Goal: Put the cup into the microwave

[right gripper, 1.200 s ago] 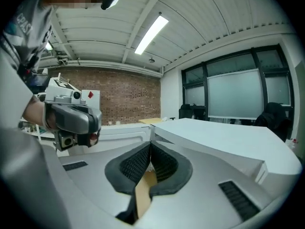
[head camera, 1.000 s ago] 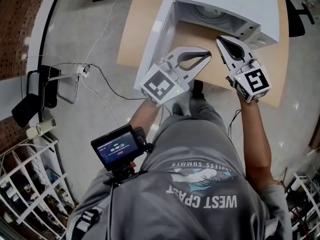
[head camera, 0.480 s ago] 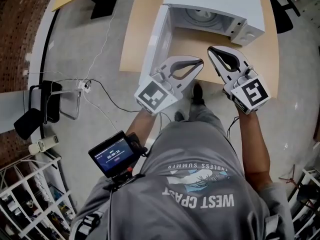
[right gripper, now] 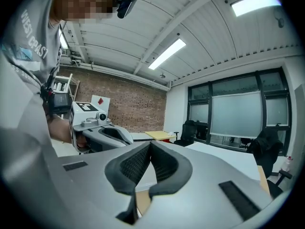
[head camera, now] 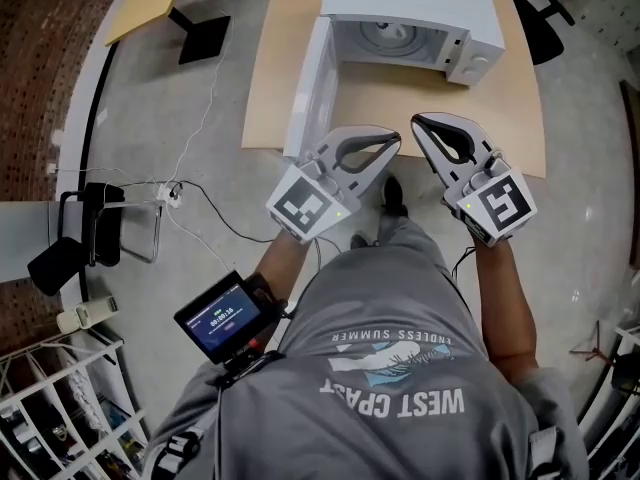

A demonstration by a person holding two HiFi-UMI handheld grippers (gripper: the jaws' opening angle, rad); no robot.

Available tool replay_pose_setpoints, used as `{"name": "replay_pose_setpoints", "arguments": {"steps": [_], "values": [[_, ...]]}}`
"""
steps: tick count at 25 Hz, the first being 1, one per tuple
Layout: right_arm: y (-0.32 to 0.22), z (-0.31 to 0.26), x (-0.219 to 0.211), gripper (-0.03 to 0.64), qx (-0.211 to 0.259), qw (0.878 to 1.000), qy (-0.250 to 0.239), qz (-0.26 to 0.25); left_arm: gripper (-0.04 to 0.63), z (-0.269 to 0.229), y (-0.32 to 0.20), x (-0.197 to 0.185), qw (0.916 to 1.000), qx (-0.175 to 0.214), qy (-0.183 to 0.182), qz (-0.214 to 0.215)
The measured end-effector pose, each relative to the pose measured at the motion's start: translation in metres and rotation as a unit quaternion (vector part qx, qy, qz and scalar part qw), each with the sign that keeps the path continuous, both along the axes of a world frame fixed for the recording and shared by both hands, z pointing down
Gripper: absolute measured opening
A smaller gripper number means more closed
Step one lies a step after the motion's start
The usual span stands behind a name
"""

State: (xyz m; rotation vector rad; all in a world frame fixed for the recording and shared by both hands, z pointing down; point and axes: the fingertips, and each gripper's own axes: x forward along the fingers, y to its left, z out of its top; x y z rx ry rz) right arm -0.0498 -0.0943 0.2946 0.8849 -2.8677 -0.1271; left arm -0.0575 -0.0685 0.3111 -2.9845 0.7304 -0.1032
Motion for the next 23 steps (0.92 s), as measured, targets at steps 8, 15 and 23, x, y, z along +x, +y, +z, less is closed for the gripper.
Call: {"name": "replay_pose_setpoints", "arguments": {"steps": [8, 15, 23], "values": [[0.042, -0.012, 0.023, 0.018, -0.002, 0.999, 0.005, 0.038, 0.021, -0.008, 0.038, 0.017, 0.9995, 0.001, 0.003, 0.033], [0.065, -0.013, 0.051, 0.018, -0.002, 0.998, 0.004, 0.066, 0.021, -0.002, 0.058, 0.043, 0.9981, -0.005, 0.001, 0.061], [0.095, -0.026, 0.123, 0.018, -0.001, 0.993, -0.010, 0.117, 0.021, -0.002, 0.081, 0.111, 0.9946, -0.010, -0.010, 0.103]]}}
